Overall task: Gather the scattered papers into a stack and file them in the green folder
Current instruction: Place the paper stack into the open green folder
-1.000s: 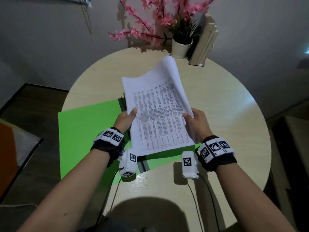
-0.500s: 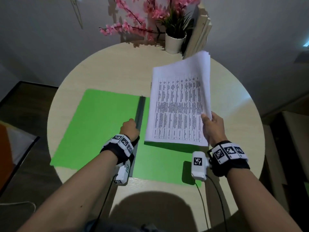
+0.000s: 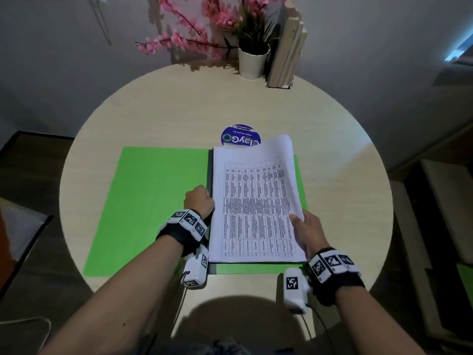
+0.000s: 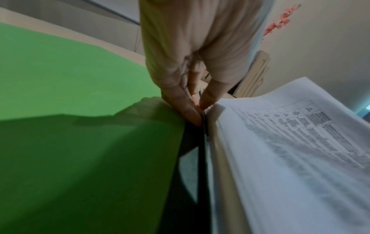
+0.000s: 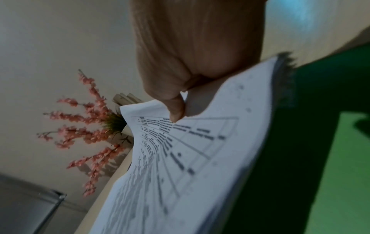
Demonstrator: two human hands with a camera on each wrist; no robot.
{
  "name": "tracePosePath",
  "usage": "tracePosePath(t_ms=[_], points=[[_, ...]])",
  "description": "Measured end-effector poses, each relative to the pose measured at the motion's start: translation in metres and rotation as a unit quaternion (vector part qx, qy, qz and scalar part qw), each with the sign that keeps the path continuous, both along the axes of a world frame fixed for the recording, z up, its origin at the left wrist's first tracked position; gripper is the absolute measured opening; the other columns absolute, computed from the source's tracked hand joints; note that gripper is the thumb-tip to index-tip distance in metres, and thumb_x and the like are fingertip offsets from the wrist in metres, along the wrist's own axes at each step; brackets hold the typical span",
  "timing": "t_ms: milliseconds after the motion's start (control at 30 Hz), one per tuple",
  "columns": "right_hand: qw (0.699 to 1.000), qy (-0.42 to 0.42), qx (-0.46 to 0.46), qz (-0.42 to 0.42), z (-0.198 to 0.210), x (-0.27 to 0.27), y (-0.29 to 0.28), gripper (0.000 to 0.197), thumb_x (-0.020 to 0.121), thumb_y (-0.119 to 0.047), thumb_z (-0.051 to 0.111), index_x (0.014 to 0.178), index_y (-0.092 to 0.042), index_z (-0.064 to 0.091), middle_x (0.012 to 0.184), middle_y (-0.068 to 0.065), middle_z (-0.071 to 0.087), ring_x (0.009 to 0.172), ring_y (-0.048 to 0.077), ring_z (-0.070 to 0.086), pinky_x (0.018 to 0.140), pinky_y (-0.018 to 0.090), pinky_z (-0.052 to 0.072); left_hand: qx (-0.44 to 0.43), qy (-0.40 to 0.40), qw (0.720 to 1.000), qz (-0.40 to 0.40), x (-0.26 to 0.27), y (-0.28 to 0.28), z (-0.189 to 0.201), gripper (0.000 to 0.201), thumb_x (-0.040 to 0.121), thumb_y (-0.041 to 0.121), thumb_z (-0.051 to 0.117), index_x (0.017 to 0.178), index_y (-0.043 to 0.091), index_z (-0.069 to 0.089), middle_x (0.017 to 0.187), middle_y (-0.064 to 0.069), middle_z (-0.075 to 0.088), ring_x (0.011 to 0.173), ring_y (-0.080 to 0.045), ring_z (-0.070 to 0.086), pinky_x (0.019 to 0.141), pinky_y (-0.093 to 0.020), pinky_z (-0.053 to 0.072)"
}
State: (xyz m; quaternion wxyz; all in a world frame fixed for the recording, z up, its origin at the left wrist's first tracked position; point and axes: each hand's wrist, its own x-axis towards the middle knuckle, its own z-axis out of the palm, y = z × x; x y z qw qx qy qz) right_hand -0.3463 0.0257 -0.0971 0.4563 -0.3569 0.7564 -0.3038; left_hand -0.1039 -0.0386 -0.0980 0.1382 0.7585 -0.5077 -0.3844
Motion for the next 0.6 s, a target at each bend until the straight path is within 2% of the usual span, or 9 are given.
tracePosePath(t_ms=[67, 133, 167, 200, 267, 333, 433, 533, 600], points=[[0.999, 0.027, 0.010, 0.025, -0.003, 0.000, -0.004, 0.012, 0.093, -0.013, 0.045, 0.087, -0.008, 0.055, 0.052, 0.001, 0.040, 0.028, 0.002, 0.033, 0.033, 0.018, 0.028, -0.013, 0.013, 1.000, 0.018, -0.003, 0.002, 0.004, 0.012, 0.092, 0.011, 0.039, 0.087, 0.007, 0.050, 0.097, -0.018, 0.062, 0.083, -0.027, 0.052, 0.078, -0.035, 0.046], [0.998, 0.055, 0.016, 0.026, -0.005, 0.002, -0.005, 0.012, 0.092, -0.013, 0.046, 0.094, -0.007, 0.055, 0.058, 0.004, 0.048, 0.040, 0.012, 0.043, 0.042, 0.024, 0.036, -0.017, 0.034, 0.999, 0.011, -0.005, 0.004, 0.005, 0.032, 0.095, 0.021, 0.039, 0.121, 0.005, 0.048, 0.123, -0.022, 0.058, 0.102, -0.034, 0.057, 0.091, -0.038, 0.046], [0.997, 0.071, 0.016, 0.017, -0.003, 0.004, -0.006, 0.014, 0.092, -0.013, 0.046, 0.101, -0.006, 0.053, 0.066, 0.008, 0.055, 0.049, 0.018, 0.049, 0.048, 0.029, 0.041, -0.013, 0.038, 0.999, -0.006, -0.006, 0.006, 0.005, 0.045, 0.096, 0.025, 0.039, 0.137, 0.009, 0.038, 0.133, -0.021, 0.052, 0.116, -0.035, 0.053, 0.098, -0.039, 0.043], [0.996, 0.089, 0.014, 0.009, -0.002, 0.007, -0.006, 0.020, 0.091, -0.013, 0.047, 0.110, -0.006, 0.051, 0.081, 0.013, 0.060, 0.061, 0.025, 0.056, 0.056, 0.034, 0.047, -0.011, 0.032, 0.999, -0.031, -0.007, 0.008, 0.005, 0.053, 0.096, 0.027, 0.040, 0.145, 0.014, 0.029, 0.139, -0.020, 0.046, 0.124, -0.035, 0.049, 0.102, -0.040, 0.040], [0.985, 0.161, 0.034, 0.044, 0.000, 0.012, -0.007, 0.042, 0.090, -0.014, 0.051, 0.129, -0.007, 0.038, 0.118, 0.019, 0.053, 0.097, 0.035, 0.057, 0.082, 0.044, 0.049, 0.005, -0.007, 0.996, -0.088, -0.008, 0.013, 0.005, 0.057, 0.096, 0.025, 0.041, 0.149, 0.018, 0.021, 0.141, -0.020, 0.039, 0.125, -0.035, 0.045, 0.102, -0.039, 0.039], [0.954, 0.265, 0.092, 0.109, 0.004, 0.017, -0.008, 0.060, 0.088, -0.019, 0.055, 0.138, -0.008, 0.025, 0.136, 0.017, 0.033, 0.122, 0.037, 0.039, 0.098, 0.049, 0.037, 0.013, -0.039, 0.992, -0.123, -0.008, 0.016, 0.004, 0.058, 0.096, 0.021, 0.041, 0.149, 0.016, 0.019, 0.141, -0.021, 0.035, 0.126, -0.035, 0.043, 0.101, -0.038, 0.040], [0.921, 0.339, 0.143, 0.130, 0.015, 0.026, -0.010, 0.073, 0.084, -0.020, 0.059, 0.142, -0.012, 0.016, 0.144, 0.014, 0.019, 0.131, 0.036, 0.024, 0.102, 0.053, 0.029, 0.021, -0.037, 0.991, -0.131, -0.004, 0.019, 0.003, 0.061, 0.094, 0.024, 0.045, 0.149, 0.017, 0.019, 0.140, -0.021, 0.033, 0.129, -0.035, 0.037, 0.105, -0.040, 0.037], [0.902, 0.380, 0.113, 0.169, 0.024, 0.041, -0.013, 0.084, 0.080, -0.016, 0.062, 0.146, -0.012, 0.010, 0.153, 0.014, 0.009, 0.138, 0.036, 0.016, 0.106, 0.056, 0.025, 0.025, -0.071, 0.993, -0.095, 0.011, 0.028, 0.001, 0.066, 0.089, 0.038, 0.052, 0.146, 0.020, 0.025, 0.139, -0.016, 0.033, 0.131, -0.032, 0.032, 0.106, -0.045, 0.036], [0.900, 0.372, 0.071, 0.216, 0.028, 0.060, -0.011, 0.082, 0.083, -0.019, 0.061, 0.148, -0.015, 0.011, 0.157, 0.011, 0.005, 0.142, 0.033, 0.011, 0.110, 0.057, 0.020, 0.027, -0.110, 0.993, -0.040, 0.031, 0.037, -0.001, 0.069, 0.084, 0.043, 0.056, 0.143, 0.020, 0.030, 0.142, -0.013, 0.031, 0.133, -0.032, 0.030, 0.105, -0.049, 0.034]])
